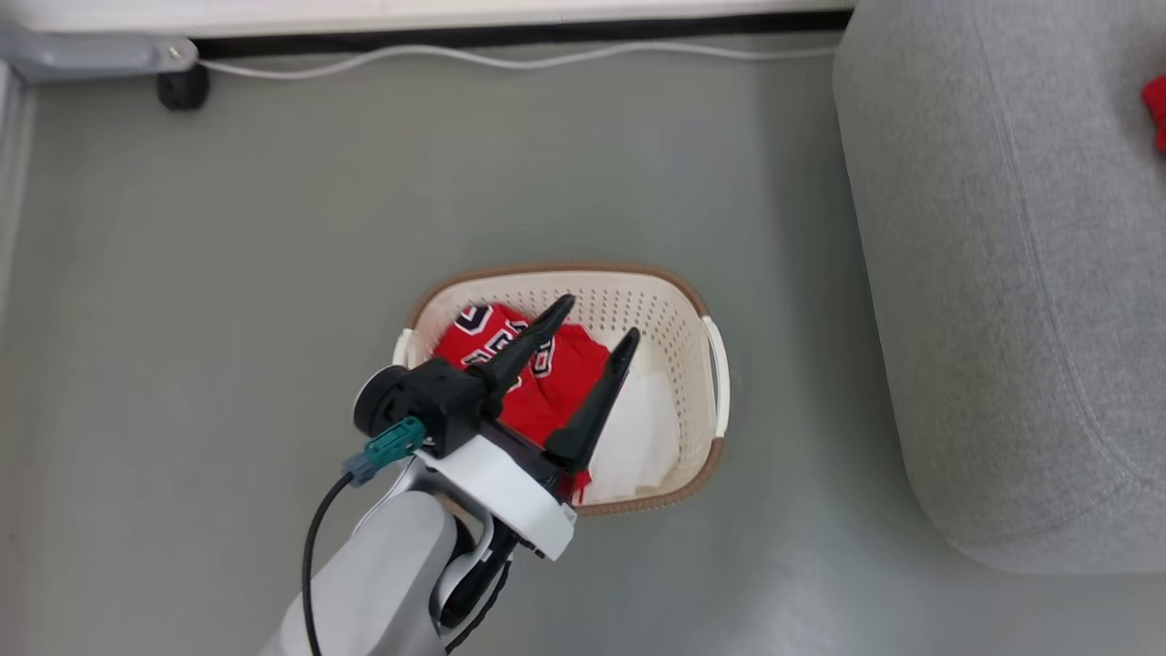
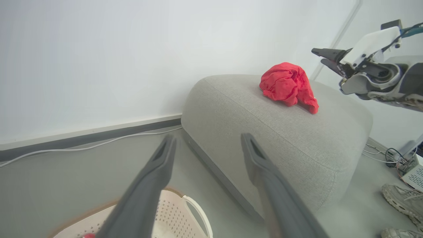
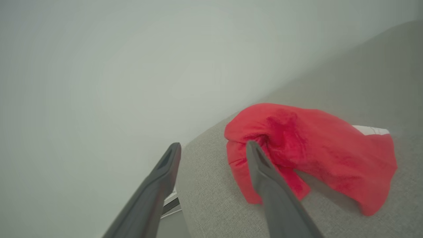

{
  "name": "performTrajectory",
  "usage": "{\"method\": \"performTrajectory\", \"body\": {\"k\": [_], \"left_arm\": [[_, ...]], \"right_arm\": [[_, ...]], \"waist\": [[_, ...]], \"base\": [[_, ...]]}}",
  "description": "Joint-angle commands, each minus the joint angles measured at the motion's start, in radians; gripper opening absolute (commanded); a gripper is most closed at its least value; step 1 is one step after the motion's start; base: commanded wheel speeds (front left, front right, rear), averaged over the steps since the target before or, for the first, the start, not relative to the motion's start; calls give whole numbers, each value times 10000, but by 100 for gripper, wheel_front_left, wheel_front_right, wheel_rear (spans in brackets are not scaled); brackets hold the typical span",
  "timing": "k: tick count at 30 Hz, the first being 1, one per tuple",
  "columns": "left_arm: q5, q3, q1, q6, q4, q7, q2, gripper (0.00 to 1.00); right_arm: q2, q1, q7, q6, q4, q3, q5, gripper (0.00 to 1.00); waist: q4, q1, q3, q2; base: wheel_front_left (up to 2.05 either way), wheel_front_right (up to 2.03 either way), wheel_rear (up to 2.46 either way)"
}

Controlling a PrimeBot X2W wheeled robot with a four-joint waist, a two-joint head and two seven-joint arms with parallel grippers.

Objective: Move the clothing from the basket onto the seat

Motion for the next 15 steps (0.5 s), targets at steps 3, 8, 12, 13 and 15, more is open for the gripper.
{"method": "performTrajectory", "body": {"k": [3,8,12,13,15], "left_arm": [[272,821,334,-12,-77,-59,16,100],[613,1685,782,-12,138,-59,-50,100],[889,2516,1144,-12,271,-59,-95,100],[949,2677,1244,-12,312,-59,-101,100],[1066,3015,1433,-12,359,-59,-112,100]], "right_arm": [[-195,691,-117,31,-841,826,262,100],[-238,1599,-148,31,-1667,1699,491,100],[-143,2324,-151,31,-2335,2067,896,100],[-166,2543,-152,31,-2543,2278,836,100],[-161,2987,-152,31,-2966,2505,787,100]], "waist": [[373,0,-762,0],[600,0,-1433,0],[706,0,-1893,0],[724,0,-2003,0],[754,0,-2217,0]], "base": [[0,0,0],[0,0,0],[0,0,0],[0,0,0],[0,0,0]]}}
